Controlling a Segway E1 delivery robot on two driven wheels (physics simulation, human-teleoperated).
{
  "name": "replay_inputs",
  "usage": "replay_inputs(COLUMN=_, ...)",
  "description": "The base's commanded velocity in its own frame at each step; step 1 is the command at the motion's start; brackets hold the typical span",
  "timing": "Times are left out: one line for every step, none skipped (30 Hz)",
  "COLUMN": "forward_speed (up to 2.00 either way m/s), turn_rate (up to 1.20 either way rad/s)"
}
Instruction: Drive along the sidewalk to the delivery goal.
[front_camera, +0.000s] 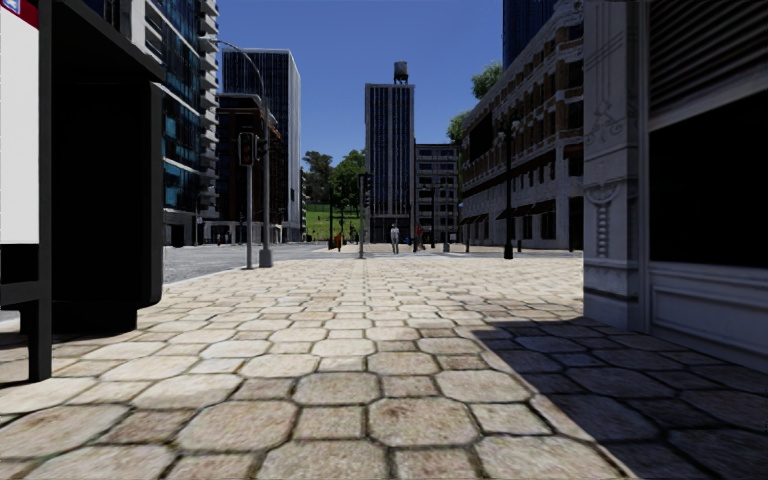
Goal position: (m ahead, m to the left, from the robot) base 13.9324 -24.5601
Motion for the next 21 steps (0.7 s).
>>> replay_inputs(forward_speed=2.00, turn_rate=0.00)
replay_inputs(forward_speed=2.00, turn_rate=0.00)
replay_inputs(forward_speed=2.00, turn_rate=0.00)
replay_inputs(forward_speed=2.00, turn_rate=0.00)
replay_inputs(forward_speed=2.00, turn_rate=0.00)
replay_inputs(forward_speed=2.00, turn_rate=0.00)
replay_inputs(forward_speed=2.00, turn_rate=0.00)
replay_inputs(forward_speed=2.00, turn_rate=0.00)
replay_inputs(forward_speed=2.00, turn_rate=0.00)
replay_inputs(forward_speed=2.00, turn_rate=0.00)
replay_inputs(forward_speed=2.00, turn_rate=0.00)
replay_inputs(forward_speed=2.00, turn_rate=0.00)
replay_inputs(forward_speed=2.00, turn_rate=0.00)
replay_inputs(forward_speed=2.00, turn_rate=0.00)
replay_inputs(forward_speed=2.00, turn_rate=0.00)
replay_inputs(forward_speed=2.00, turn_rate=0.00)
replay_inputs(forward_speed=2.00, turn_rate=0.00)
replay_inputs(forward_speed=2.00, turn_rate=0.00)
replay_inputs(forward_speed=2.00, turn_rate=0.00)
replay_inputs(forward_speed=2.00, turn_rate=0.00)
replay_inputs(forward_speed=2.00, turn_rate=0.00)
